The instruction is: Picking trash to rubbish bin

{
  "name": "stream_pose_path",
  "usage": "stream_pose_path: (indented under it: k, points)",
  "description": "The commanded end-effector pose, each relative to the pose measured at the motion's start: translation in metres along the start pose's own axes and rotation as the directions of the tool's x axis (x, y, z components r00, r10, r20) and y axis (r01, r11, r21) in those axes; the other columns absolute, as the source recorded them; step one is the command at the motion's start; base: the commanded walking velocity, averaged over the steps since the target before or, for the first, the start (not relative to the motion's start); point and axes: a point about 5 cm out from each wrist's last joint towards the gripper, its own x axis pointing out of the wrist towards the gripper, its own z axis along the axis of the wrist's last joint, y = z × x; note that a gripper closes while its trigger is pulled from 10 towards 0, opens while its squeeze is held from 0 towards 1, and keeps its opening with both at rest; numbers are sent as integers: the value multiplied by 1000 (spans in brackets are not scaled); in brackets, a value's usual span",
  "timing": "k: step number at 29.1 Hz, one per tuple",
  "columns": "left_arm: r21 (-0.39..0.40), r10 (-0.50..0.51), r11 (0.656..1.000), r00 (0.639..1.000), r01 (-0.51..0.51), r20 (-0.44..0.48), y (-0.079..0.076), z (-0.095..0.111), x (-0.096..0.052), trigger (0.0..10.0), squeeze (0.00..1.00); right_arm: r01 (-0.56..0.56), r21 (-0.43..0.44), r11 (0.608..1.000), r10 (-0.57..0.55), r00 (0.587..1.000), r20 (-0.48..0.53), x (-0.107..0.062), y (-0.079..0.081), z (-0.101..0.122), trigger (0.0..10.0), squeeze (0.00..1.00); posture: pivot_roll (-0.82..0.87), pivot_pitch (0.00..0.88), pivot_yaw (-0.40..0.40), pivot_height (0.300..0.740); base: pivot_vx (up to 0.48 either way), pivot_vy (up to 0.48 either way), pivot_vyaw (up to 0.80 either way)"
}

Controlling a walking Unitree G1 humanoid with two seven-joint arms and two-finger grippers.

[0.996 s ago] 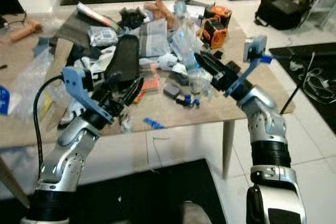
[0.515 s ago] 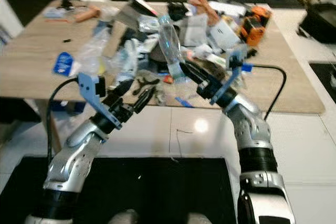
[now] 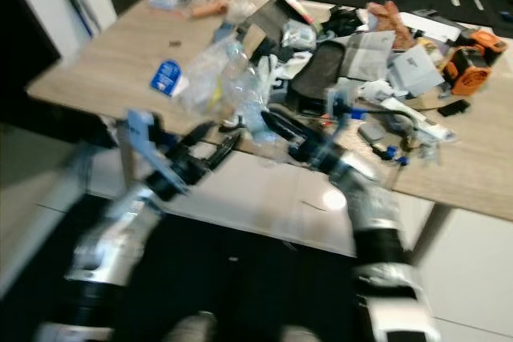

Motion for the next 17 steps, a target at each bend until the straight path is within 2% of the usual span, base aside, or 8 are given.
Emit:
stream_pose_path:
  k: [1, 8, 13, 14, 17]
  points:
    - [-25, 2, 1000, 1000, -3, -11, 2, -5, -3, 10000, 0, 14, -1, 1000, -14, 1000, -8, -4, -2, -2, 10000, 0, -54, 0, -30, 740, 0, 0, 738]
    - [-28, 2, 1000, 1000, -2, -6, 4, -5, -4, 10000, 0, 11, 17, 1000, -12, 1000, 2, -4, -3, -3, 10000, 0, -53, 0, -29, 740, 0, 0, 732]
    - [-10, 45, 999, 999, -44, 20, 10, -5, -6, 10000, 0, 20, 9, 1000, -20, 1000, 8, -5, -5, -4, 10000, 0, -54, 0, -28, 740, 0, 0, 725]
    - [-4, 69, 998, 997, -69, 34, 12, -4, -7, 10000, 0, 27, 4, 1000, -27, 1000, 11, -5, -5, -4, 10000, 0, -54, 0, -28, 740, 0, 0, 725]
    - [111, 227, 965, 968, -238, 105, 27, 1, -19, 10000, 0, 101, -28, 995, -100, 994, 37, -9, -9, -1, 10000, 0, -51, 0, -35, 740, 0, 0, 725]
